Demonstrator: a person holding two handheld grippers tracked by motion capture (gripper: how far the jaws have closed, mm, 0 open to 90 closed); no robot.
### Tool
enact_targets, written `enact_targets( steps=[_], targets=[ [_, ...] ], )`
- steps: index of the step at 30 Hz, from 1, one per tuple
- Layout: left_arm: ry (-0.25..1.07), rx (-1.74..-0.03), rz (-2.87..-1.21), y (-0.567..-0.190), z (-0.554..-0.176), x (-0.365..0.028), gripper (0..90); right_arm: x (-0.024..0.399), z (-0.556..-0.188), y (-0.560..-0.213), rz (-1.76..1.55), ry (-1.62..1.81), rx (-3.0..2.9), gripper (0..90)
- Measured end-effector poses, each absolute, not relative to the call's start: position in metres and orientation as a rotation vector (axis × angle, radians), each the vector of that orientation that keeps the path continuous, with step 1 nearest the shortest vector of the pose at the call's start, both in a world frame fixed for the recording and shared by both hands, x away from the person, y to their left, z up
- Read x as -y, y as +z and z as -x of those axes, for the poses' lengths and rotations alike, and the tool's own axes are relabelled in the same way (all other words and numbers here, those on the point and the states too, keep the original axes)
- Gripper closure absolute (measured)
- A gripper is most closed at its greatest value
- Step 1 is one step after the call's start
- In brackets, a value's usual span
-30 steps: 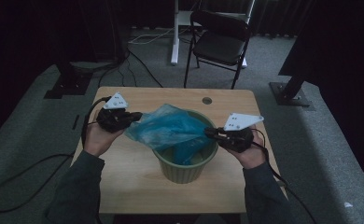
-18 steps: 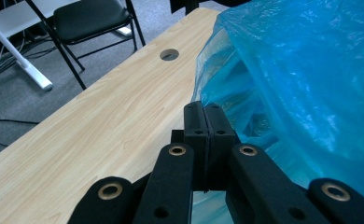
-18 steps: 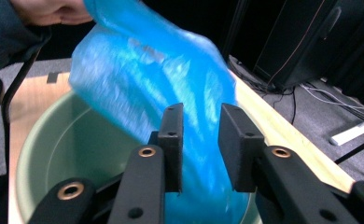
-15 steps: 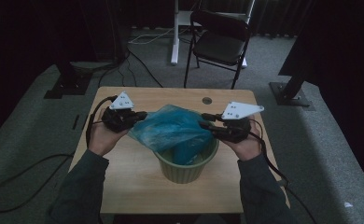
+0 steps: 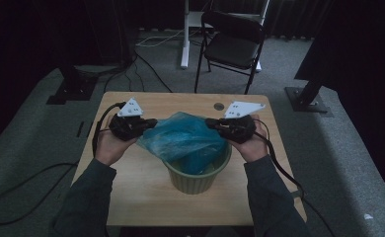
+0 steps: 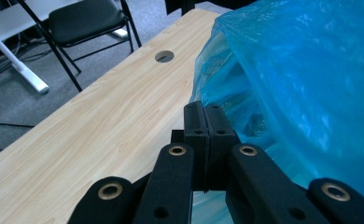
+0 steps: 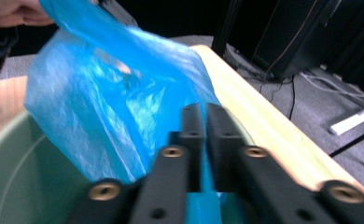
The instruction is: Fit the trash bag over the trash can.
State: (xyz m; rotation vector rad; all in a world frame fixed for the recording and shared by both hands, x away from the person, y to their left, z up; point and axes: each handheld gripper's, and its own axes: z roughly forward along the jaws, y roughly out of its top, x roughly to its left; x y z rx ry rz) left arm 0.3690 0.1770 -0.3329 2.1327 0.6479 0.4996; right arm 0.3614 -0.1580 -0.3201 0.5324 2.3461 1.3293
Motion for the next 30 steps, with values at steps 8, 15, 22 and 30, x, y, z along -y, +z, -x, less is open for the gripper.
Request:
enact_targets(
  steps=[8,15,22,30],
  targets=[
    [0.515,-0.659,-2.135,-0.335,-0.368,-0.181,89.3,0.176,-0.36,-0.332,-0.64,1.253,-2.335,90.0],
    [0.516,-0.666,-2.137,-0.336,-0.368,-0.181,89.3,0.199,-0.357,-0.344,-0.726,1.248,-2.318,90.0],
    [0.518,-0.679,-2.138,-0.338,-0.37,-0.182,89.3,0.218,-0.357,-0.354,-0.815,1.254,-2.287,90.0],
    [0.522,-0.705,-2.124,-0.338,-0.372,-0.186,89.3,0.23,-0.355,-0.361,-0.866,1.239,-2.282,90.0]
  ],
)
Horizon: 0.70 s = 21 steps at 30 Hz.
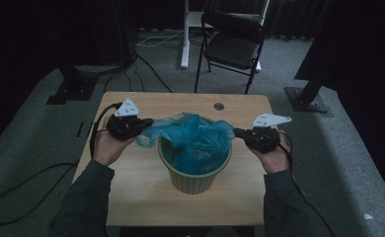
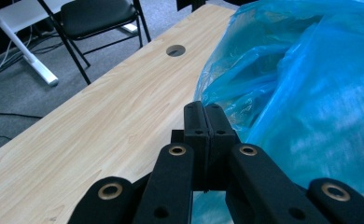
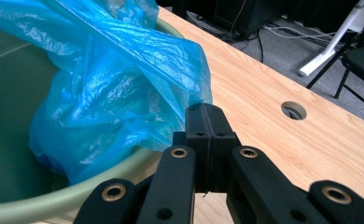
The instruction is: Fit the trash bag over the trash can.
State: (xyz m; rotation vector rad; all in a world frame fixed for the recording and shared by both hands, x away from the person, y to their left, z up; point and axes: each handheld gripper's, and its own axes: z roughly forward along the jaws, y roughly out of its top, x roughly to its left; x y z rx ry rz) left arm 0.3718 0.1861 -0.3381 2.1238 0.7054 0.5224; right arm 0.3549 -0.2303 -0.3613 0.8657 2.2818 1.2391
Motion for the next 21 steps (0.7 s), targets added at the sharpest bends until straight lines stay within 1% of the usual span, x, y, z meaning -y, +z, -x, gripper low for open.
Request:
enact_targets(
  steps=[4,5,9,13,14,21],
  targets=[
    [0.524,-0.709,-2.118,-0.338,-0.372,-0.187,89.3,0.233,-0.353,-0.36,-0.868,1.243,-2.28,90.0],
    [0.525,-0.706,-2.12,-0.338,-0.372,-0.186,89.3,0.233,-0.352,-0.359,-0.848,1.269,-2.292,85.1],
    [0.526,-0.69,-2.134,-0.337,-0.372,-0.181,89.3,0.228,-0.348,-0.353,-0.757,1.325,-2.322,75.5],
    [0.525,-0.685,-2.136,-0.337,-0.372,-0.179,89.3,0.222,-0.345,-0.347,-0.71,1.339,-2.328,71.2],
    [0.533,-0.679,-2.14,-0.337,-0.372,-0.176,89.3,0.218,-0.343,-0.343,-0.676,1.346,-2.329,68.0],
    [0.551,-0.699,-2.129,-0.334,-0.374,-0.178,89.3,0.219,-0.338,-0.338,-0.638,1.354,-2.338,65.0]
  ],
)
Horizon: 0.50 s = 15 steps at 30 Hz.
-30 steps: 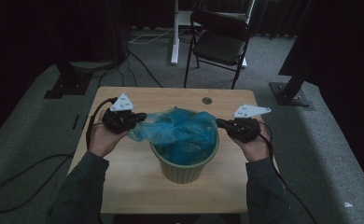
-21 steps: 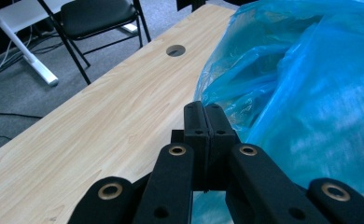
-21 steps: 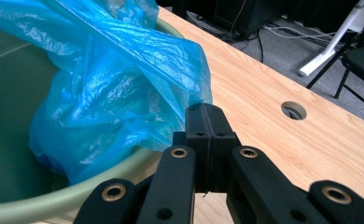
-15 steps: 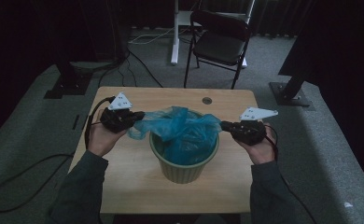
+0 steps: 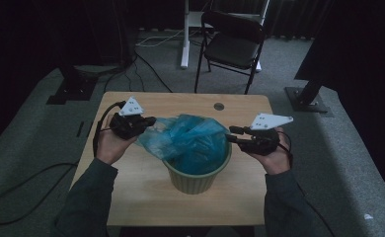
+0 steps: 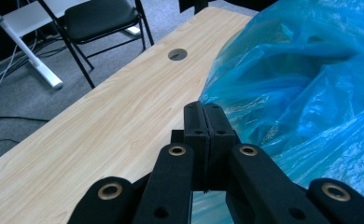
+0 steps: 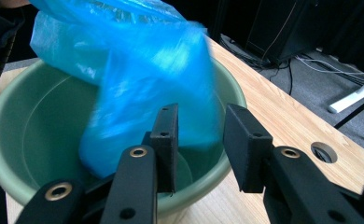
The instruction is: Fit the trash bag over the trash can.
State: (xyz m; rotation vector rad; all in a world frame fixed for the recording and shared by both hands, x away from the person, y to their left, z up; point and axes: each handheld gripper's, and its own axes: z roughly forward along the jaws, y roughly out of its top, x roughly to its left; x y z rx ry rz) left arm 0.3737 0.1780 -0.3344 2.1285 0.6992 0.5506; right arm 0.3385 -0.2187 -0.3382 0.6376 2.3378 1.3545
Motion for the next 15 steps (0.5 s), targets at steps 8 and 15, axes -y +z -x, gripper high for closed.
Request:
enact_targets(
  steps=[8,15],
  targets=[
    [0.552,-0.694,-2.127,-0.335,-0.374,-0.179,89.2,0.23,-0.338,-0.333,-0.661,1.382,-2.298,65.1],
    [0.548,-0.662,-2.14,-0.335,-0.374,-0.169,89.2,0.218,-0.343,-0.32,-0.644,1.385,-2.277,65.1]
  ],
)
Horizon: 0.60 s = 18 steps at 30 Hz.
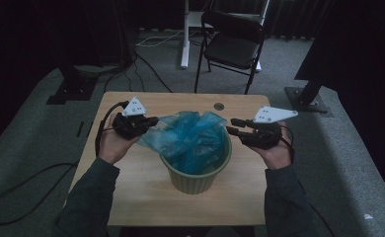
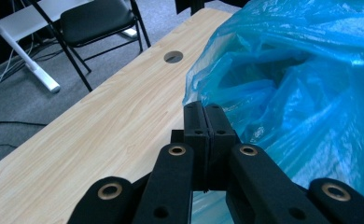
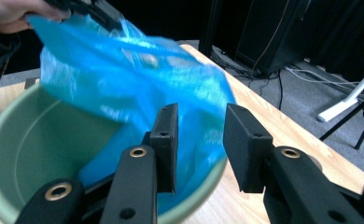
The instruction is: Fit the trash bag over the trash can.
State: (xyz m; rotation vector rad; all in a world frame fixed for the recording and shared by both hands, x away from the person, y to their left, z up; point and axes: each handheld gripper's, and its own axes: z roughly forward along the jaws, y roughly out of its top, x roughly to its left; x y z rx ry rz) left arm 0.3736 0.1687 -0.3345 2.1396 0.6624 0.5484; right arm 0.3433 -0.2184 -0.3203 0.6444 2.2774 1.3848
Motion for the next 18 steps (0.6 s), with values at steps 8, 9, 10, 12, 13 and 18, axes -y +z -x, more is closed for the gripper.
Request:
enact_targets(
  steps=[8,9,10,12,13,18],
  targets=[
    [0.544,-0.631,-2.144,-0.335,-0.372,-0.156,89.1,0.195,-0.351,-0.309,-0.602,1.377,-2.285,65.2],
    [0.546,-0.626,-2.147,-0.335,-0.372,-0.154,89.1,0.191,-0.353,-0.308,-0.596,1.376,-2.29,65.1],
    [0.545,-0.625,-2.144,-0.335,-0.371,-0.153,89.1,0.188,-0.354,-0.307,-0.591,1.375,-2.293,64.7],
    [0.544,-0.621,-2.145,-0.335,-0.371,-0.152,89.0,0.184,-0.355,-0.307,-0.587,1.374,-2.3,64.3],
    [0.546,-0.614,-2.15,-0.335,-0.371,-0.15,89.0,0.18,-0.357,-0.306,-0.584,1.375,-2.306,64.2],
    [0.548,-0.607,-2.147,-0.335,-0.37,-0.146,88.9,0.16,-0.362,-0.309,-0.529,1.31,-2.364,61.7]
  ],
)
